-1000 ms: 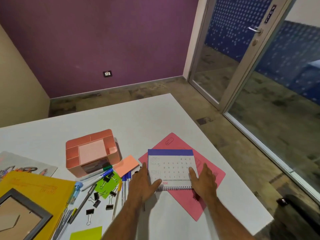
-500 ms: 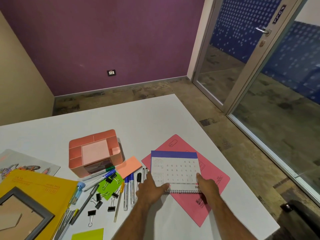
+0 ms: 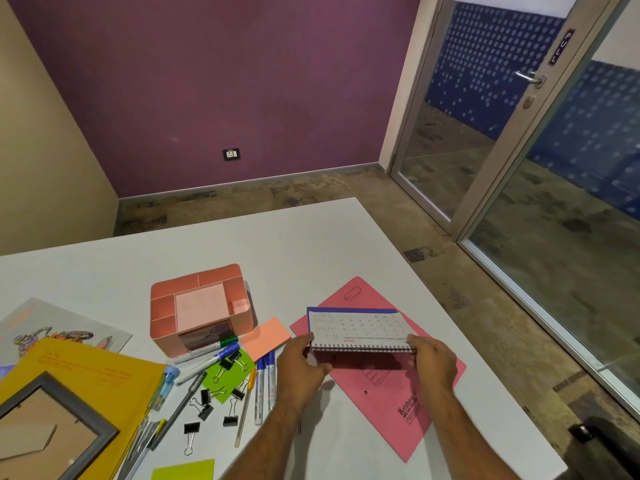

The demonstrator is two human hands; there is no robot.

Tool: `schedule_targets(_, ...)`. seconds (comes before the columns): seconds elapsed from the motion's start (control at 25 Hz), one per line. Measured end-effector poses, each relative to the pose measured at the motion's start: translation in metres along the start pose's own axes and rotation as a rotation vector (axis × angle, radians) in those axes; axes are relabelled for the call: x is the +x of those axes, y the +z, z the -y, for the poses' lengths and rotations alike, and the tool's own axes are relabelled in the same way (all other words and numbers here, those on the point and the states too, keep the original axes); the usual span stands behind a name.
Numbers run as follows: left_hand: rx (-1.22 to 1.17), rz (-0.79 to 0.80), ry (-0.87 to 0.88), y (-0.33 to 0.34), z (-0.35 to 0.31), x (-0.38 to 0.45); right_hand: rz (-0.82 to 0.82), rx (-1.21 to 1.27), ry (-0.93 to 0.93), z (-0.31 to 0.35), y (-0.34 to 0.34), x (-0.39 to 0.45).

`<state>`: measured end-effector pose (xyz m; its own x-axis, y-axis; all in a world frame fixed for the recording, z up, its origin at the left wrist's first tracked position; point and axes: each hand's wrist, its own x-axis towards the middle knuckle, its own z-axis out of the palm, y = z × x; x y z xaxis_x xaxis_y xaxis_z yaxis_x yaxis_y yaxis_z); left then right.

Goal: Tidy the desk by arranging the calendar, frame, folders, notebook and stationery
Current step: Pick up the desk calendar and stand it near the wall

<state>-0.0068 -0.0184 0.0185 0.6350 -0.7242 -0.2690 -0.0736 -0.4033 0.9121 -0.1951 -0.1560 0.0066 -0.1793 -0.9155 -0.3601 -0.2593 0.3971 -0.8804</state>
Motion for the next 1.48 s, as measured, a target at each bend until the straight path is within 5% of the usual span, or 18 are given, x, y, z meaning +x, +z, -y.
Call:
schedule_targets(0.28, -0.001, -0.284, 0.18, -0.023, -0.025, 0.004, 0.123, 0.238, -0.282, 0.028, -0.003, -0.019)
schedule_targets(0.92, -0.01, -0.176, 0.212, -0.021, -0.031, 0.006, -0.054, 0.183, -0.342, 0.011, -0.007, -0.019)
schedule_targets(1.48, 0.039, -0.163, 0.252, -0.019, -0.022, 0.0, 0.366, 0.001, -0.197, -0.007, -0.034, 0.037)
